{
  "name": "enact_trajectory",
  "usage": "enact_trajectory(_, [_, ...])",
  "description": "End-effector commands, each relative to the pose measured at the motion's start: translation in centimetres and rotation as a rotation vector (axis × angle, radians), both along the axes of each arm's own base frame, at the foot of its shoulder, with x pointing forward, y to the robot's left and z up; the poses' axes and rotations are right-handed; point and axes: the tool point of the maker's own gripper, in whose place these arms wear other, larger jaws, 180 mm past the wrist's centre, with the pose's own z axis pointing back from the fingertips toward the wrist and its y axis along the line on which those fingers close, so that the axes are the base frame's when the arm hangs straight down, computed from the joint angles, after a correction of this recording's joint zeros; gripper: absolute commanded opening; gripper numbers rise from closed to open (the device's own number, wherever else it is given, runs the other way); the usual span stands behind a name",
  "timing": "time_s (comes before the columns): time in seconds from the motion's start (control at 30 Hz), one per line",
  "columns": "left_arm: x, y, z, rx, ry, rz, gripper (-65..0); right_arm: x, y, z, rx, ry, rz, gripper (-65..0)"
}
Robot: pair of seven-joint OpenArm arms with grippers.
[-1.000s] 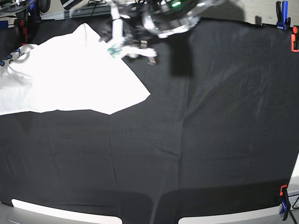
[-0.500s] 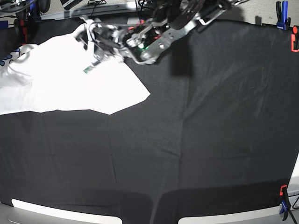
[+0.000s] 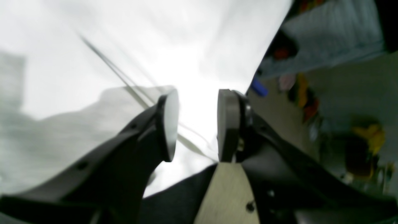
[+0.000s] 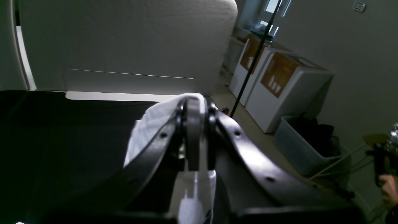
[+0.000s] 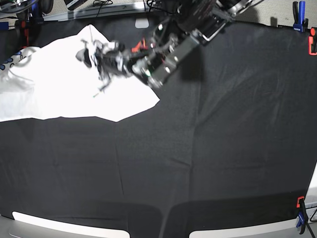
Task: Layout the t-shirt on the table in an organized manner, then fold the t-shirt properly
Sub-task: 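Grasp the t-shirt corner with the left gripper and pull it outward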
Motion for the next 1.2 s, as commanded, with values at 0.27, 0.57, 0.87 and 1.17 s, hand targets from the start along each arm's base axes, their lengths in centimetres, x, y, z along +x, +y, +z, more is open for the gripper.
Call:
enact_trajectory(0.27, [7.3,1.8,0.3,0.081,-0.094,0.301,-45.6,0.0,0.3,1.3,-0.036,-0.029,0.014,-65.0])
enact_trajectory(0.57, [6.7,2.5,-3.2,0.146,-0.033,0.328,-45.6,0.0,0.3,1.3,-0.036,-0.028,0.013,-65.0])
enact_trajectory(0.87, [3.9,1.9,-5.5,0.099,0.149,0.293,-45.6,0.0,0.3,1.3,-0.037,-0.028,0.013,-65.0])
enact_trajectory(1.17, [-3.6,-1.4,-4.4,0.046,0.115,-0.037,-45.6,0.0,0.3,1.3,-0.038,-0.029,0.014,-65.0])
